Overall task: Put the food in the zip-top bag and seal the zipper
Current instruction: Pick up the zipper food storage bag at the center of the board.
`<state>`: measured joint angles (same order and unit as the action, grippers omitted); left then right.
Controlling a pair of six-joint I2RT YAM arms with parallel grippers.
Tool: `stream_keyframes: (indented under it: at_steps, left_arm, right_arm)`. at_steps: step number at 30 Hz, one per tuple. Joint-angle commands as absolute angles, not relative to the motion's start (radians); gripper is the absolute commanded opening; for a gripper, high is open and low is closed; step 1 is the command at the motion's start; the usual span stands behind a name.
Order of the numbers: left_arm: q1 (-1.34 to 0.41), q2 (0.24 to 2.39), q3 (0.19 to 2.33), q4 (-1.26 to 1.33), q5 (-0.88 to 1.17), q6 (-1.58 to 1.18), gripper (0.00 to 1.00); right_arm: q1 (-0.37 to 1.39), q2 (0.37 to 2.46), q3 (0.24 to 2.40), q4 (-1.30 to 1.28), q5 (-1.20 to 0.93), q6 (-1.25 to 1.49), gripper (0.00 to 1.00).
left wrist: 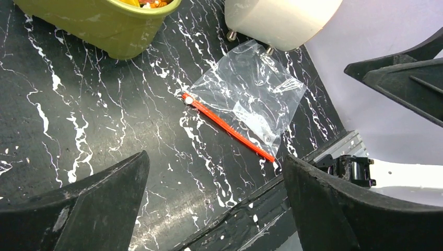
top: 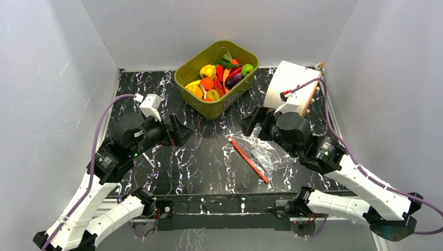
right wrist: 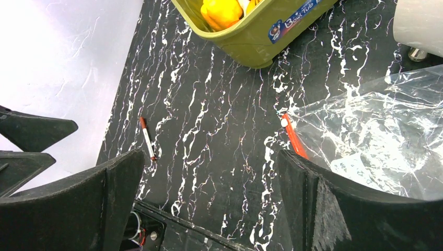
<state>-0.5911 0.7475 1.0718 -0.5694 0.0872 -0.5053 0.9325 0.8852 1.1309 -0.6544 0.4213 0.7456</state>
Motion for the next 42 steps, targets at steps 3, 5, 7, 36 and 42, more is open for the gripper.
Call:
stream_keyframes:
  at_steps: [3, 5, 7, 36, 42]
  left_arm:
    - [-0.586, 0.726, 1.080, -0.553, 0.062, -0.490, 0.98]
    - [-0.587, 0.733, 1.071, -0.555, 0.061, -0.486, 0.98]
    - [-0.586, 0.732, 1.042, -0.549, 0.053, -0.483, 0.98]
    - [-0.587, 0.708, 0.885, -0.486, -0.006, -0.440, 0.98]
    - [-0.587, 0.690, 0.815, -0.470, -0.044, -0.457, 0.98]
  right_arm:
    - [0.937, 0.881, 1.115, -0.603, 0.451, 0.738, 0.98]
    - [0.937, 0.890, 1.105, -0.604, 0.445, 0.737, 0.98]
    - [0.937, 0.907, 1.097, -0.615, 0.437, 0.734, 0.98]
    - [0.937, 1.265, 0.980, -0.642, 0.477, 0.514, 0.37]
    - [0.935, 1.391, 0.963, -0.601, 0.446, 0.505, 0.25]
